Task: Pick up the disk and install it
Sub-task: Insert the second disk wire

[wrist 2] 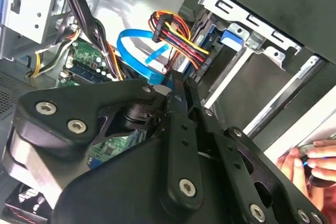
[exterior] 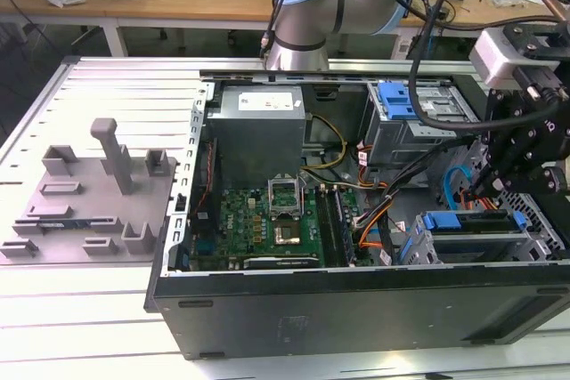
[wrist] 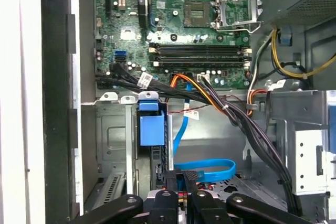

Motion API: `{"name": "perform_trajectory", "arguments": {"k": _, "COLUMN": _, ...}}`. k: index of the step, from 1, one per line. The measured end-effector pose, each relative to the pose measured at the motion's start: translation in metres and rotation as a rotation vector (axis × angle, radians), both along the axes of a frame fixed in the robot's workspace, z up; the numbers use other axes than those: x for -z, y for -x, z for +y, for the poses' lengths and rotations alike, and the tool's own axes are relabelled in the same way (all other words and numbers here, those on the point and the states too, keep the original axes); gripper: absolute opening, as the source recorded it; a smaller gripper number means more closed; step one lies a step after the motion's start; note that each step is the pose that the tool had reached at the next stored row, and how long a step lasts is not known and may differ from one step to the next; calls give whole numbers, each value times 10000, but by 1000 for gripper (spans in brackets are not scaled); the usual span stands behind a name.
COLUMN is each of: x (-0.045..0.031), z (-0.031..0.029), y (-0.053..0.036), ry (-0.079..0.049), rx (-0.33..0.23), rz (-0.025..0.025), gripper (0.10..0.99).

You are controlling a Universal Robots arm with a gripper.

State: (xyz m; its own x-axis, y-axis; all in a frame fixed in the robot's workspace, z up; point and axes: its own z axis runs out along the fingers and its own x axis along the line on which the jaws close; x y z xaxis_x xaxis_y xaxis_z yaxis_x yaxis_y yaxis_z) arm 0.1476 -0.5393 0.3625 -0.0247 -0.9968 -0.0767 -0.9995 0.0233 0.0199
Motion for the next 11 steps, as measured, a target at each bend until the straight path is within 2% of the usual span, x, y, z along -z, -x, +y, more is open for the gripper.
{"name": "perform_trajectory", "arguments": {"k": 4, "x": 8, "z": -22, "y": 4, "ry": 167, "rx": -151, "rz": 0, "gripper": 165}}
{"name": "perform_trajectory", "arguments": {"k": 11, "x": 36, "z": -29, "y": 4, "ry": 369, "rx": -315, "rz": -4, "gripper": 165}}
